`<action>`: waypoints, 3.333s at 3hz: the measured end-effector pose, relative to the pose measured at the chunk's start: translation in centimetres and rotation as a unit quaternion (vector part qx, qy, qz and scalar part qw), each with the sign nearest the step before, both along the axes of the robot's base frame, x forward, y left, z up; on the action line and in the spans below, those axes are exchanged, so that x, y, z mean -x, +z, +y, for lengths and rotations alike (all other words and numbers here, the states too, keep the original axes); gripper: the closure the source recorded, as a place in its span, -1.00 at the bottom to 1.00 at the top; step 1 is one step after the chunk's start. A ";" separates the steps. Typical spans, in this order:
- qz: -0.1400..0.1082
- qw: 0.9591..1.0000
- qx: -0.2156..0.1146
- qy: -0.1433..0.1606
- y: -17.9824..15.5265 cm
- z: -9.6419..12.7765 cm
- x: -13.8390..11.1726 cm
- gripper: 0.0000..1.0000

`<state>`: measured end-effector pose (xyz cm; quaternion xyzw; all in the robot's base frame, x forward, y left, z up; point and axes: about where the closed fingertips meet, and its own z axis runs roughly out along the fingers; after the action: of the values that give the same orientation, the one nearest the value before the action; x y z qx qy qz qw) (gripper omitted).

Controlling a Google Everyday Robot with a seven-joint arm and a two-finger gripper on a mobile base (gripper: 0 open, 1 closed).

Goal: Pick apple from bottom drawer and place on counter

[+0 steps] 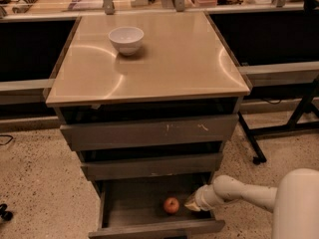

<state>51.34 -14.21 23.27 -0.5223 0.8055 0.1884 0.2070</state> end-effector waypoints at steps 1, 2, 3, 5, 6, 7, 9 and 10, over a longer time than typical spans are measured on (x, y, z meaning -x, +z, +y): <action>0.002 1.000 -0.016 0.011 -1.3 0.6 0.3 0.64; 0.003 0.999 -0.040 0.025 -2.7 1.7 0.2 0.16; 0.000 0.998 -0.058 0.037 -3.4 2.6 -0.2 -0.08; -0.022 0.994 -0.087 0.056 -4.0 3.8 -0.9 -0.44; -0.034 0.993 -0.099 0.060 -4.4 4.1 -1.2 -0.48; -0.056 0.989 -0.122 0.066 -5.5 5.2 -1.9 -0.48; -0.089 0.980 -0.158 0.084 -8.2 6.5 -3.0 -0.54; -0.091 0.978 -0.160 0.094 -9.8 6.6 -3.5 -0.48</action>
Offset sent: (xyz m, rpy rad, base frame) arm 0.0044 0.0263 -0.0407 0.1360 -0.0007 0.0806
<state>54.83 -7.62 13.51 -0.5712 0.6900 0.2847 0.3415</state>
